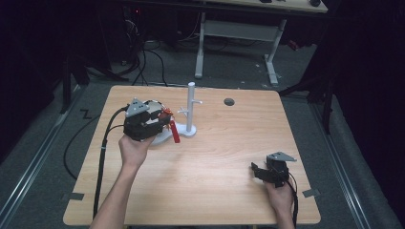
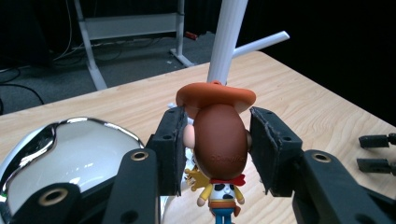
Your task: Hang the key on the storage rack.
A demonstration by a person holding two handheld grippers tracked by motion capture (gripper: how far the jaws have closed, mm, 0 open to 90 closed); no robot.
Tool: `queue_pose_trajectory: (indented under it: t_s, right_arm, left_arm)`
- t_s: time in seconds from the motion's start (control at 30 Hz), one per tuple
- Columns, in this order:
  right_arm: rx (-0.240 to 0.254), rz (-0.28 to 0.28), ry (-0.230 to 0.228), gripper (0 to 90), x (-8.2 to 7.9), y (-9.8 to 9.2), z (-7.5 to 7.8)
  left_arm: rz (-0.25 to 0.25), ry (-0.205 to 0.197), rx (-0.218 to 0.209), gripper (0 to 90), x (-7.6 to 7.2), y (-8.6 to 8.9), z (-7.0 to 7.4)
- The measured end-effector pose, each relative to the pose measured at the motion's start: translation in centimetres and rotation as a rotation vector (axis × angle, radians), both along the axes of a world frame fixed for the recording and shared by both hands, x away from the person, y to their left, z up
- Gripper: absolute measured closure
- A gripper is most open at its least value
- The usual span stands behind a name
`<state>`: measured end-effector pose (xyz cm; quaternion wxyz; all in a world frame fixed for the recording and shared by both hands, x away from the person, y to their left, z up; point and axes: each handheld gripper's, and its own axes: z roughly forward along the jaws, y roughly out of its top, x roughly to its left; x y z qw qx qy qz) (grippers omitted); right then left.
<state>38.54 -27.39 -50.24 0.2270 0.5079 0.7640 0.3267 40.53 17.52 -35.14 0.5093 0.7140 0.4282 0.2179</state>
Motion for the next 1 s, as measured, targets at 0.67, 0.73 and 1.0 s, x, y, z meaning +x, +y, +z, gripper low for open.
queue_pose_trajectory:
  t_s: [0.67,0.73,1.0]
  right_arm:
    - [0.001,0.000,0.000,30.6,0.0,0.0,0.0]
    - [0.001,0.001,0.000,30.6,0.0,0.0,0.0]
    - [0.001,0.003,0.000,30.6,0.0,0.0,0.0]
  left_arm:
    - [-0.014,0.018,0.035,57.2,2.7,-2.0,0.2]
    - [-0.016,0.017,0.037,57.2,3.0,-2.2,0.2]
    - [-0.006,0.030,0.044,57.2,4.0,-2.7,0.0]
